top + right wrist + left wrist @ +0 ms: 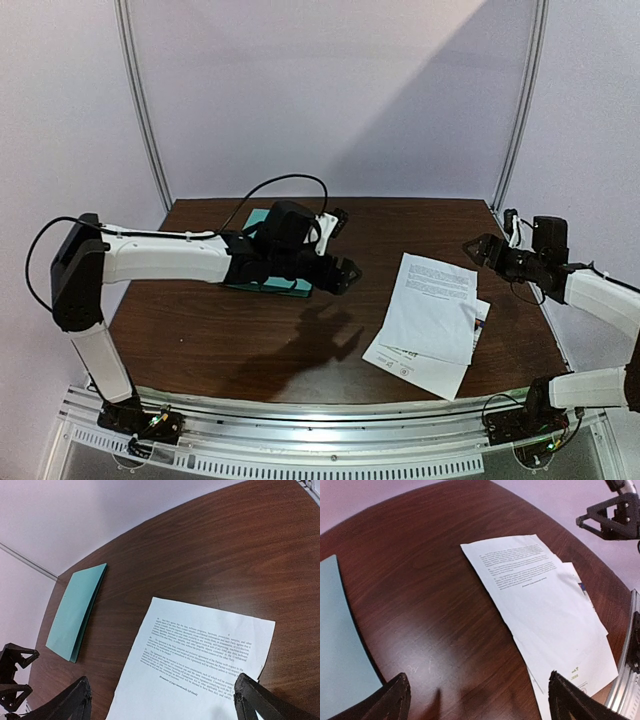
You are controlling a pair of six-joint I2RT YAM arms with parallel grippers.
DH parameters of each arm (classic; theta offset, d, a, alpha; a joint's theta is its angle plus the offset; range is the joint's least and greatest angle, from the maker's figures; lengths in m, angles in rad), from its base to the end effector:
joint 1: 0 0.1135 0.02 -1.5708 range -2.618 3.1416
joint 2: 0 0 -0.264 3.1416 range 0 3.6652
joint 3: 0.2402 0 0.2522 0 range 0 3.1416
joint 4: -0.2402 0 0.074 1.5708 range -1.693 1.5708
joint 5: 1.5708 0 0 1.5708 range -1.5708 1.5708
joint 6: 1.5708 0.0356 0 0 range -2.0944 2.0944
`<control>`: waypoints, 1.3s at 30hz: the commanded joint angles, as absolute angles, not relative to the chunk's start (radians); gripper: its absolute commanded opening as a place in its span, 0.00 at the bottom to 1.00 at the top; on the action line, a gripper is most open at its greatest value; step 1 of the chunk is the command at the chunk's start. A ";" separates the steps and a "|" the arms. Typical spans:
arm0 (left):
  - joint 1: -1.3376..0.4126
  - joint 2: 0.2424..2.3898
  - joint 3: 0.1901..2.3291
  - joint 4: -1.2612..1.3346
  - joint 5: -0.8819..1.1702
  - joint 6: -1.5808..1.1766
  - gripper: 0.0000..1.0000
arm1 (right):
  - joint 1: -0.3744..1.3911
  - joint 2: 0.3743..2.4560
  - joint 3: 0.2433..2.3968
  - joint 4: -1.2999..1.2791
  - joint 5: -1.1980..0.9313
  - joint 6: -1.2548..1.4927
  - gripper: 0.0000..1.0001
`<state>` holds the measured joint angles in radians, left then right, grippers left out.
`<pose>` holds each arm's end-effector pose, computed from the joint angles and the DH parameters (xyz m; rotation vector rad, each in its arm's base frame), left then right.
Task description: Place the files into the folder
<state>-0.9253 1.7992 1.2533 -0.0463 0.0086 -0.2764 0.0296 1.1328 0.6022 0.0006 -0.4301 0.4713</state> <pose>0.2471 -0.3287 0.2336 0.7215 2.1291 -0.6847 0.2409 0.0220 0.2266 0.2055 2.1266 0.7497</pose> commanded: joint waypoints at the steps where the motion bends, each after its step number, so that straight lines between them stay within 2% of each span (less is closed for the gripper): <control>1: -0.971 1.845 1.313 -0.075 -0.026 -0.248 0.96 | 0.023 1.157 0.666 -0.147 -0.384 0.472 0.99; 9: -1.032 1.876 1.391 -0.265 -0.396 -0.147 0.99 | 0.022 1.163 0.664 -0.185 -0.424 0.449 0.99; 21: -1.042 1.921 1.418 -0.548 -0.794 -0.060 0.99 | 0.023 1.203 0.648 -0.143 -0.513 0.440 0.99; 30: -1.072 1.940 1.374 -0.542 -0.869 0.027 1.00 | 0.024 1.232 0.632 -0.111 -0.568 0.440 0.99; 39: -1.088 1.893 1.269 -0.433 -0.845 0.127 0.99 | 0.023 1.235 0.611 -0.078 -0.605 0.439 0.99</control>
<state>-1.0687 1.9194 1.3220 -0.4973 -0.8440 0.0616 0.0257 1.2263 0.6388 -0.1123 -0.5705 0.4469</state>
